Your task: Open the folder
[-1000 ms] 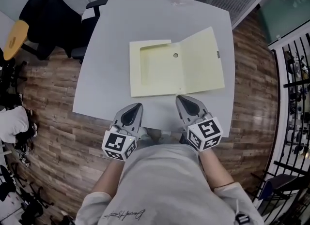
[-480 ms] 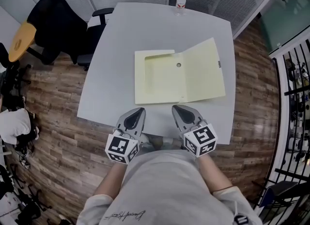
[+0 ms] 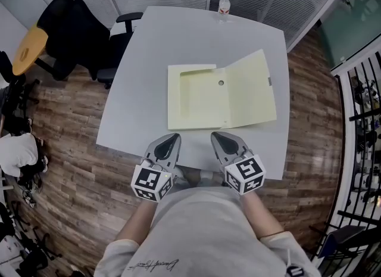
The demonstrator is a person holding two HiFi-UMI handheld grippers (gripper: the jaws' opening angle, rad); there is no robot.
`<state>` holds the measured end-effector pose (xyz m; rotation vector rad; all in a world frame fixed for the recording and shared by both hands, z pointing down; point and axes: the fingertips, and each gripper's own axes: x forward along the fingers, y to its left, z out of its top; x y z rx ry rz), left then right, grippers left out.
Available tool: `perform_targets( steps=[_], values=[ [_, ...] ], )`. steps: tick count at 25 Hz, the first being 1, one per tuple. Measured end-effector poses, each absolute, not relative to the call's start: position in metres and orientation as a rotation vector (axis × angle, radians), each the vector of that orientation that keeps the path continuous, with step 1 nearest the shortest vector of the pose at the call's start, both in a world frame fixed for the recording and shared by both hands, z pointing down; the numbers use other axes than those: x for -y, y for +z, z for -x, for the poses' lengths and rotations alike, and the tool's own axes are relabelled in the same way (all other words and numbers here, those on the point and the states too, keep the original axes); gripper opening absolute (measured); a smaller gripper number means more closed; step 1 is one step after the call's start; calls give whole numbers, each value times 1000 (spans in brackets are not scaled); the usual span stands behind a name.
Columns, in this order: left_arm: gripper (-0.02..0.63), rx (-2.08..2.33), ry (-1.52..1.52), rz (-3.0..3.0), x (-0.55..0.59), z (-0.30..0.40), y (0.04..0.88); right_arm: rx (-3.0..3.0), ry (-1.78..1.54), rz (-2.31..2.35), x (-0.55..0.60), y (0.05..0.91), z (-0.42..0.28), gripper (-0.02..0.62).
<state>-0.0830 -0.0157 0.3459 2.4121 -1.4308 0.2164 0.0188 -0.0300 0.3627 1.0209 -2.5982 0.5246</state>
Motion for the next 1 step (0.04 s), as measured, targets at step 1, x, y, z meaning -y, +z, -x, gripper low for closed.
perform_targets(
  steps=[1],
  values=[
    [9,1429,218,-2414,15,82,346,2599,524,-1019,29,363,-18,23]
  ],
)
